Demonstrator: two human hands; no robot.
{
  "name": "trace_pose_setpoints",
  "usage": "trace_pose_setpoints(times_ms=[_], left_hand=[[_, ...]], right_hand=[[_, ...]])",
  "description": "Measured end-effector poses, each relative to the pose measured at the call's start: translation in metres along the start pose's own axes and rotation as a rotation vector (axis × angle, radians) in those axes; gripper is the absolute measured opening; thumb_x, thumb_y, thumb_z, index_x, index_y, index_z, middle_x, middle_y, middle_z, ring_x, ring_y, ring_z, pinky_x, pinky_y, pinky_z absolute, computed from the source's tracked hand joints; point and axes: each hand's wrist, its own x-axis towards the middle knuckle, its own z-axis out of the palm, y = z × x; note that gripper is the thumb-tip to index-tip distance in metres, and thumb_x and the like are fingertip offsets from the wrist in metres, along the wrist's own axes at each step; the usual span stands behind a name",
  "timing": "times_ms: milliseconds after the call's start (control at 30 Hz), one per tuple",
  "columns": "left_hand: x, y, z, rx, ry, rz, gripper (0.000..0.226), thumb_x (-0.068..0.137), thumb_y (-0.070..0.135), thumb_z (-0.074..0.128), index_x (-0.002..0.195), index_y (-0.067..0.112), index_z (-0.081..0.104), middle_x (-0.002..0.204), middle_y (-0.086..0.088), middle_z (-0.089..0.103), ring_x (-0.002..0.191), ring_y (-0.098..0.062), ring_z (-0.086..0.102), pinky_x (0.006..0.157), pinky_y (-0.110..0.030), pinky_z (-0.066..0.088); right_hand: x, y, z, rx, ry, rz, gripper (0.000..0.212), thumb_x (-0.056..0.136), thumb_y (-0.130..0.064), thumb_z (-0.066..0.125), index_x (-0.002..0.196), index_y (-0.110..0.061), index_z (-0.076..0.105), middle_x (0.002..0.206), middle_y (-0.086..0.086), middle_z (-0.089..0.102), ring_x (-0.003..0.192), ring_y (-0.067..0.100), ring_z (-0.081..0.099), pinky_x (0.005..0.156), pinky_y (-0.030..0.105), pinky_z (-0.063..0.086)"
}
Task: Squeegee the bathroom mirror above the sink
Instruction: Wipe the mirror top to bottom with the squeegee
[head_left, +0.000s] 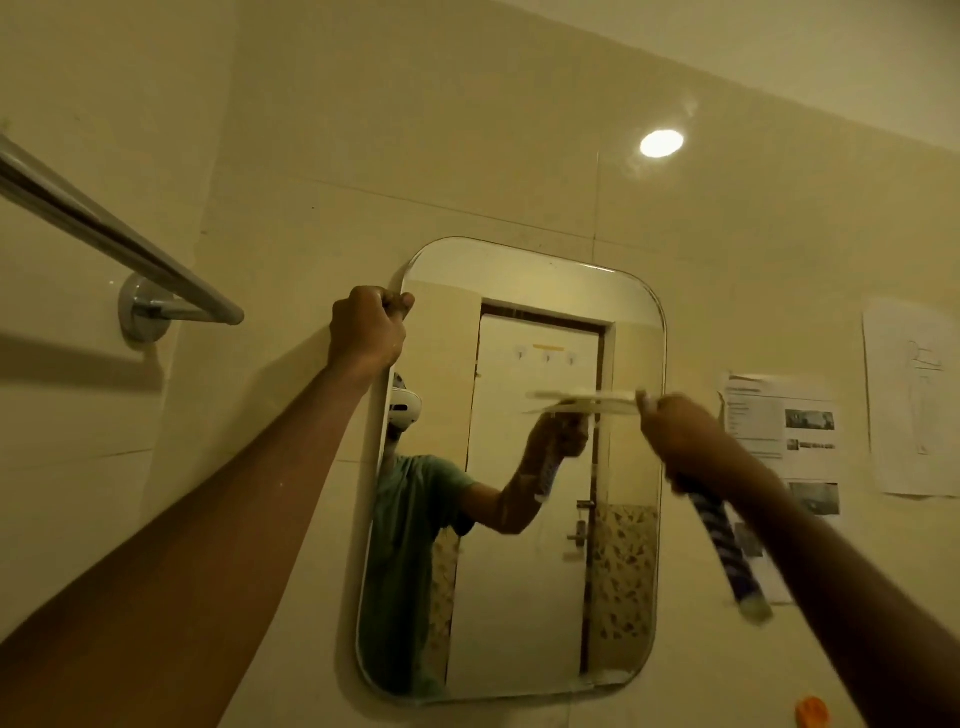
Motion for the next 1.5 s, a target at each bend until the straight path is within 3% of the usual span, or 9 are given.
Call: trace_pose_setpoints(times_ms=[167,467,700,833,933,1033,1167,1267,1500], left_hand=[[0.001,-0.003,0.001,-0.012,0.001,-0.004,0.035,0.096,0.037,0.055,0.1,0.005,0.069,0.088,-0.018,0.073,0.085,-0.035,0.069,0.08,-0.046,0.058],[0.0,0.0,0.0,-0.023,-0.001,-0.015,0.035,0.096,0.036,0.056,0.1,0.004,0.069,0.088,-0.019,0.073,0.088,-0.034,0.069,0.083,-0.045,0.057],[0.0,0.002,-0.001,-0.027,-0.011,-0.032,0.033,0.095,0.036,0.057,0.1,0.006,0.07,0.093,-0.019,0.073,0.091,-0.035,0.069,0.081,-0.045,0.058],[0.002,0.0,-0.002,-0.041,-0.013,-0.029,0.033,0.095,0.035,0.058,0.1,0.005,0.07,0.094,-0.018,0.073,0.09,-0.034,0.068,0.082,-0.044,0.058],[0.0,0.003,-0.004,-0.049,-0.014,-0.036,0.033,0.095,0.034,0.058,0.1,0.003,0.071,0.096,-0.019,0.073,0.093,-0.034,0.068,0.083,-0.043,0.057],[-0.003,0.006,-0.007,-0.048,-0.02,-0.047,0.034,0.095,0.033,0.058,0.101,0.002,0.07,0.098,-0.019,0.072,0.095,-0.034,0.066,0.084,-0.042,0.056],[-0.002,0.006,-0.006,-0.04,-0.024,-0.054,0.035,0.095,0.034,0.058,0.101,0.002,0.07,0.098,-0.019,0.072,0.095,-0.036,0.067,0.083,-0.044,0.057],[0.001,0.004,-0.004,-0.031,-0.025,-0.05,0.036,0.095,0.034,0.057,0.101,0.001,0.07,0.098,-0.02,0.071,0.094,-0.035,0.067,0.082,-0.042,0.057],[0.004,0.001,-0.002,-0.022,-0.011,-0.038,0.035,0.095,0.034,0.058,0.1,0.001,0.07,0.097,-0.019,0.072,0.093,-0.034,0.067,0.082,-0.04,0.056]], right_hand=[[0.059,-0.05,-0.054,0.086,0.19,-0.041,0.044,0.103,-0.041,0.029,0.086,-0.005,0.048,0.067,0.009,0.051,0.05,0.018,0.05,0.042,0.027,0.042],[-0.02,0.021,0.032,0.071,-0.02,-0.028,0.048,0.104,-0.035,0.029,0.071,-0.008,0.052,0.056,0.003,0.048,0.042,0.013,0.042,0.045,0.026,0.043],[0.052,-0.089,-0.04,0.086,0.165,-0.123,0.04,0.104,-0.035,0.031,0.087,-0.003,0.05,0.064,0.007,0.052,0.048,0.015,0.05,0.045,0.027,0.047],[0.034,-0.075,-0.007,0.047,0.078,-0.128,0.034,0.104,-0.028,0.033,0.088,-0.004,0.05,0.068,0.007,0.053,0.048,0.015,0.051,0.047,0.029,0.052],[-0.017,-0.032,0.047,0.053,-0.031,-0.077,0.034,0.103,-0.029,0.037,0.081,-0.01,0.053,0.063,0.003,0.053,0.045,0.01,0.046,0.036,0.018,0.037],[-0.036,-0.027,0.052,0.021,-0.106,-0.03,0.039,0.103,-0.035,0.036,0.081,-0.01,0.056,0.062,0.003,0.053,0.045,0.01,0.047,0.038,0.019,0.037],[0.012,-0.087,-0.004,0.033,0.106,-0.175,0.045,0.105,-0.035,0.031,0.075,-0.007,0.05,0.058,0.003,0.051,0.041,0.011,0.048,0.035,0.017,0.038],[0.04,-0.122,-0.023,0.068,0.128,-0.181,0.026,0.104,-0.025,0.037,0.094,-0.004,0.05,0.066,0.007,0.052,0.046,0.015,0.05,0.041,0.023,0.044],[-0.037,-0.044,0.068,0.123,-0.033,-0.052,0.033,0.102,-0.031,0.038,0.087,-0.009,0.057,0.067,0.003,0.056,0.047,0.01,0.049,0.038,0.018,0.036]])
